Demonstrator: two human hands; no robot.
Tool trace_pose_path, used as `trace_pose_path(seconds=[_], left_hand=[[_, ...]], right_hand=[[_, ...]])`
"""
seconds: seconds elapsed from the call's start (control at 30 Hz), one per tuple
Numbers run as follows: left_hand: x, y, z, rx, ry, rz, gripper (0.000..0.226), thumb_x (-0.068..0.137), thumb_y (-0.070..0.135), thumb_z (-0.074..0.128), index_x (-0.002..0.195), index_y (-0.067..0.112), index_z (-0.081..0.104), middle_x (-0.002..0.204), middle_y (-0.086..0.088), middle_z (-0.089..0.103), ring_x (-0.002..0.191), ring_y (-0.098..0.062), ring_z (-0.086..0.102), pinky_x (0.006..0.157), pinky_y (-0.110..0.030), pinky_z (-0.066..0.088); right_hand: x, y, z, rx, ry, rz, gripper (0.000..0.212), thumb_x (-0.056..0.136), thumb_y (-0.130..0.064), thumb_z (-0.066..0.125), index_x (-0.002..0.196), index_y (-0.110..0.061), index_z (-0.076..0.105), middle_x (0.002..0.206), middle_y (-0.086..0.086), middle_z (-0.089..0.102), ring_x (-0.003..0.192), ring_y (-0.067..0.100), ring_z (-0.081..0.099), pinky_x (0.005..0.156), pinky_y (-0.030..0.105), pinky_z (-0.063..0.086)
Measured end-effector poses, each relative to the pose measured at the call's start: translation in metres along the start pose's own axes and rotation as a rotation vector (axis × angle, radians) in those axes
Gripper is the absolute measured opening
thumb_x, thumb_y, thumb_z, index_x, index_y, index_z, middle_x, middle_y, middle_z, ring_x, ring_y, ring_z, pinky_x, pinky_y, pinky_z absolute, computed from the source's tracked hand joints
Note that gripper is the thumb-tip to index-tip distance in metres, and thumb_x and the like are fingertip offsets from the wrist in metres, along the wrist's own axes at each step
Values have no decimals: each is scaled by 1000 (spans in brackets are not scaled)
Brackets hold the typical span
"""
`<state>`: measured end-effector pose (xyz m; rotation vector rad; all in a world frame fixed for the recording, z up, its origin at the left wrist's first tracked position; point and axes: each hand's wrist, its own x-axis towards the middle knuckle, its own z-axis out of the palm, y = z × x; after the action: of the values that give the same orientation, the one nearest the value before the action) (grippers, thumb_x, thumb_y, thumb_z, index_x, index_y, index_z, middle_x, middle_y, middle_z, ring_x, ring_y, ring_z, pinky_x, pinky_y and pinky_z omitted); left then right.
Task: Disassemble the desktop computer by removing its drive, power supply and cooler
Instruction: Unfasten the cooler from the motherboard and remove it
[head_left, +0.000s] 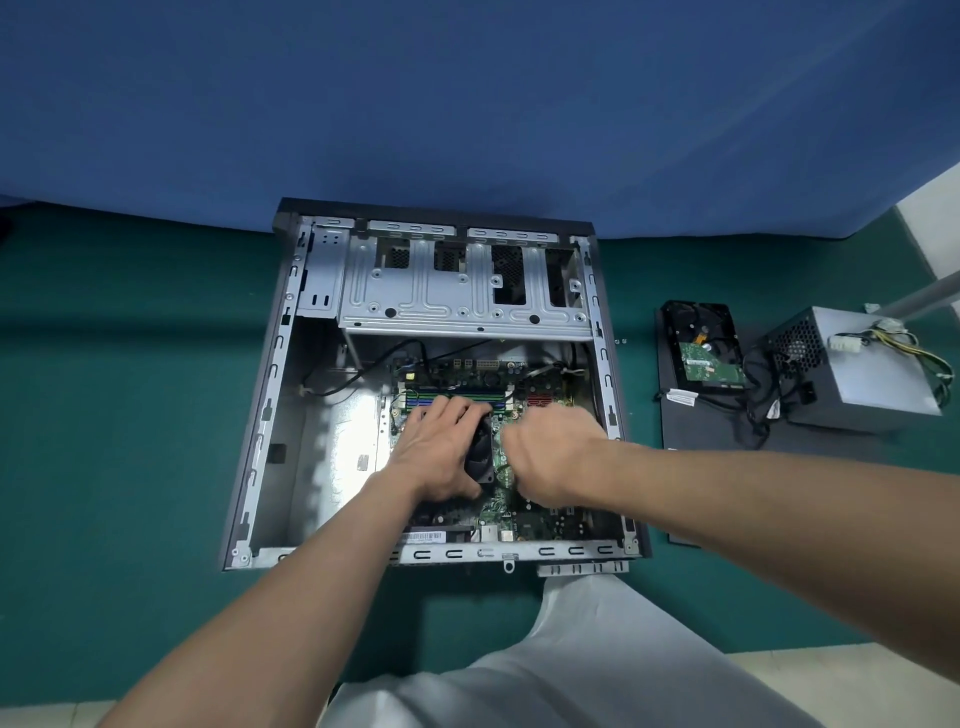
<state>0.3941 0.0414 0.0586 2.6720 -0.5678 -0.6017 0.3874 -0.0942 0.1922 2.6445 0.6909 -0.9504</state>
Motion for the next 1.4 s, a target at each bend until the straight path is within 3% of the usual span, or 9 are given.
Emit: trace_pose_path(seconds=[0.2, 0.33, 0.47, 0.6, 0.7, 0.87, 1.0, 1.2, 1.4], left_hand=[[0, 0, 0, -5, -7, 3, 106, 66, 43, 79, 150, 23, 19, 145, 1, 31, 131, -18, 25, 110, -37, 19], [0, -2, -1, -27, 1, 5, 107, 65, 45, 81, 150, 24, 19, 146, 2, 31, 130, -18, 25, 109, -37, 18], [0, -2, 0, -43, 2, -5, 109, 64, 47, 82, 150, 26, 19, 146, 3, 31, 130, -17, 24, 107, -36, 18], [0, -2, 1, -27, -3, -5, 110, 64, 46, 83, 150, 25, 18, 146, 2, 31, 131, -18, 24, 109, -37, 18], [1, -1, 1, -16, -3, -2, 109, 64, 45, 83, 150, 25, 19, 145, 2, 31, 130, -18, 24, 109, -36, 18], [1, -1, 1, -8, 0, -1, 106, 64, 43, 80, 149, 24, 20, 145, 1, 32, 130, -19, 25, 108, -37, 19], [1, -3, 1, -12, 13, 10, 104, 63, 44, 79, 148, 23, 23, 141, 3, 33, 126, -17, 25, 107, -37, 20], [0, -3, 1, -38, 7, -5, 107, 64, 46, 82, 148, 26, 20, 144, 3, 32, 130, -17, 25, 108, -36, 18], [1, -1, 1, -23, 1, -6, 109, 63, 46, 84, 149, 26, 19, 146, 3, 31, 131, -17, 25, 109, -37, 18]], right_hand=[[-2, 9, 3, -512, 118, -391, 36, 99, -15, 38, 64, -11, 37, 73, 3, 51, 58, 22, 47, 48, 30, 33], [5, 11, 3, 407, 71, 84, 26, 90, -23, 65, 76, -5, 54, 78, 7, 61, 56, 19, 52, 51, 27, 41], [11, 11, -1, 1305, -454, 666, 22, 101, -28, 44, 103, -7, 51, 58, 2, 49, 34, 4, 30, 32, 15, 26], [11, -2, 1, 1122, -394, 586, 17, 101, -17, 38, 93, -6, 48, 73, 3, 50, 54, 8, 42, 48, 18, 43], [4, -4, 1, 402, -254, 228, 11, 98, -14, 43, 89, -9, 48, 103, 7, 60, 87, 20, 59, 74, 32, 52], [-1, -6, -9, -571, -33, -283, 27, 103, -25, 33, 110, -17, 59, 72, -1, 49, 57, 19, 41, 49, 30, 27], [10, -5, -14, -202, 87, -175, 19, 94, -18, 51, 110, -11, 58, 97, 4, 60, 82, 25, 57, 62, 33, 38], [11, 10, -8, 1140, -325, 620, 17, 98, -24, 48, 89, -10, 50, 65, 2, 53, 36, 6, 42, 35, 14, 30], [6, 1, 3, 613, -237, 335, 15, 98, -14, 41, 98, -6, 53, 102, 7, 61, 76, 16, 55, 62, 25, 50]])
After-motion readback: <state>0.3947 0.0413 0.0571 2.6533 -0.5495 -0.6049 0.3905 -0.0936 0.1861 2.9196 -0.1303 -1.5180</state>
